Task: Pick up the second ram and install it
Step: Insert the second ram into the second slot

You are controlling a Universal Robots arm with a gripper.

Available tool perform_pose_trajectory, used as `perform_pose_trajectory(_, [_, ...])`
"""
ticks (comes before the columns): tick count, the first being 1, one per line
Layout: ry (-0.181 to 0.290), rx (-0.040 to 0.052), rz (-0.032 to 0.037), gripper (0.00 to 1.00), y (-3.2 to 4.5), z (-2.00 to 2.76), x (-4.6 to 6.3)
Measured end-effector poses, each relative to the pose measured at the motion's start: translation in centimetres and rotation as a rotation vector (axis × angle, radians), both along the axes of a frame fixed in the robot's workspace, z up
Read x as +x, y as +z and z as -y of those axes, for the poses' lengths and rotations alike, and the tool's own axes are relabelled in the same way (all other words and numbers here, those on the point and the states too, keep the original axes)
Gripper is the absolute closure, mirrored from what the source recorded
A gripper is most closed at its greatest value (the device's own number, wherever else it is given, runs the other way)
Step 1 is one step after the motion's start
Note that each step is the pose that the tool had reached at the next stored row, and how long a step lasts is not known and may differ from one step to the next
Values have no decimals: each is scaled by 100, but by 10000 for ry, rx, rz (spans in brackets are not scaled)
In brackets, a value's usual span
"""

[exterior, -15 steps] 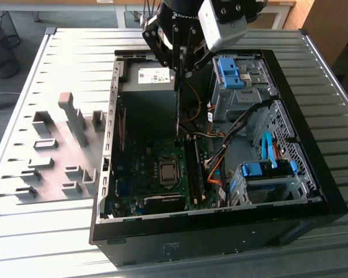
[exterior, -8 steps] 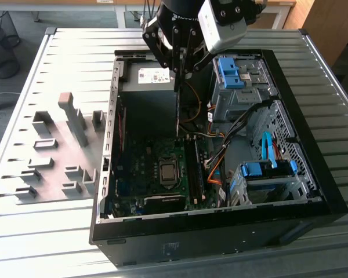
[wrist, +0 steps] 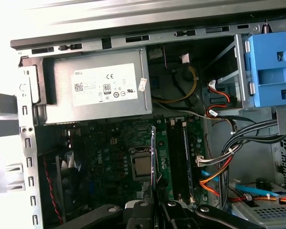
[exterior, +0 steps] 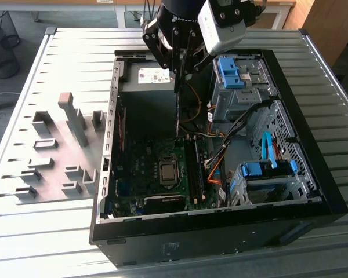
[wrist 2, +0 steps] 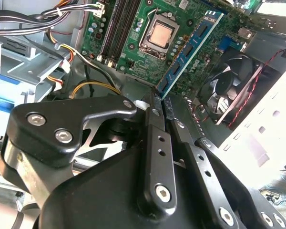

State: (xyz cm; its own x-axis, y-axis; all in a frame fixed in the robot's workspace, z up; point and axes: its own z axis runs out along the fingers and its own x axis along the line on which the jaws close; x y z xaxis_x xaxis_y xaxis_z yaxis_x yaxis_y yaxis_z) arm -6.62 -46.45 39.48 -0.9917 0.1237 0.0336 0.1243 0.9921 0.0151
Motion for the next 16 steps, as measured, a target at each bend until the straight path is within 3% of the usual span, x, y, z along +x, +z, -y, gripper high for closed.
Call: perform_pose_trajectory(16, [0,-1,-1,86,-37,0,0])
